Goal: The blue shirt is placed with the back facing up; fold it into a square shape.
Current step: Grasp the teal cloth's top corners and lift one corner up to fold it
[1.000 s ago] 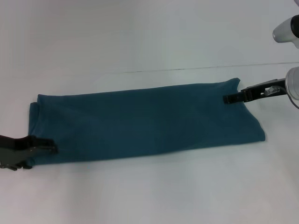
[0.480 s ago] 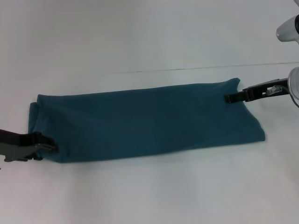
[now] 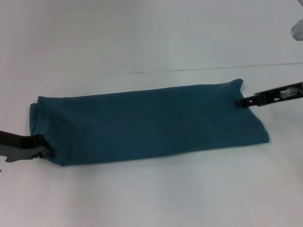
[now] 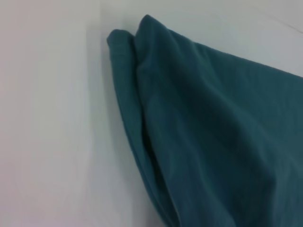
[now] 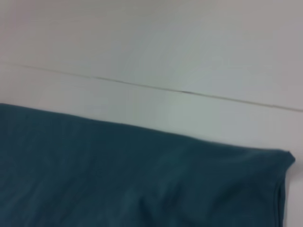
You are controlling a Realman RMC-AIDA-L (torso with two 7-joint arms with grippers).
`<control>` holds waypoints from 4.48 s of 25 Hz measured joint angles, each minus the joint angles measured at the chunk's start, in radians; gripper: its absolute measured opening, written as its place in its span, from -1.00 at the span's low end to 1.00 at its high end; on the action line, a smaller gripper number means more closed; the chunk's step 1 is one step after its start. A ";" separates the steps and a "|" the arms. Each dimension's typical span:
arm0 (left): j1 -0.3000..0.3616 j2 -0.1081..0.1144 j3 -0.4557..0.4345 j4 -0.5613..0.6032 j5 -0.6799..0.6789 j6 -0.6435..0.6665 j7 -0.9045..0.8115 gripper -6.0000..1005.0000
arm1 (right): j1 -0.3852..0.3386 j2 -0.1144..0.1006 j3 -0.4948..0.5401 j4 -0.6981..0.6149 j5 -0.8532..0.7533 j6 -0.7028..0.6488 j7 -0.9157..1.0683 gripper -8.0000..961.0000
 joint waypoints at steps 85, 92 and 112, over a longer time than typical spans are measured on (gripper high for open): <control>-0.010 0.005 0.005 0.000 -0.017 0.010 0.127 -0.76 | 0.005 -0.007 -0.003 0.202 -0.096 0.044 0.160 -0.54; -0.003 0.025 -0.005 0.018 -0.012 0.114 0.145 -0.76 | 0.015 -0.016 -0.009 0.138 -0.145 -0.135 0.082 -0.76; 0.102 0.036 -0.106 0.120 0.024 0.443 0.154 -0.75 | 0.007 -0.014 -0.017 -0.003 -0.291 -0.584 -0.032 -0.78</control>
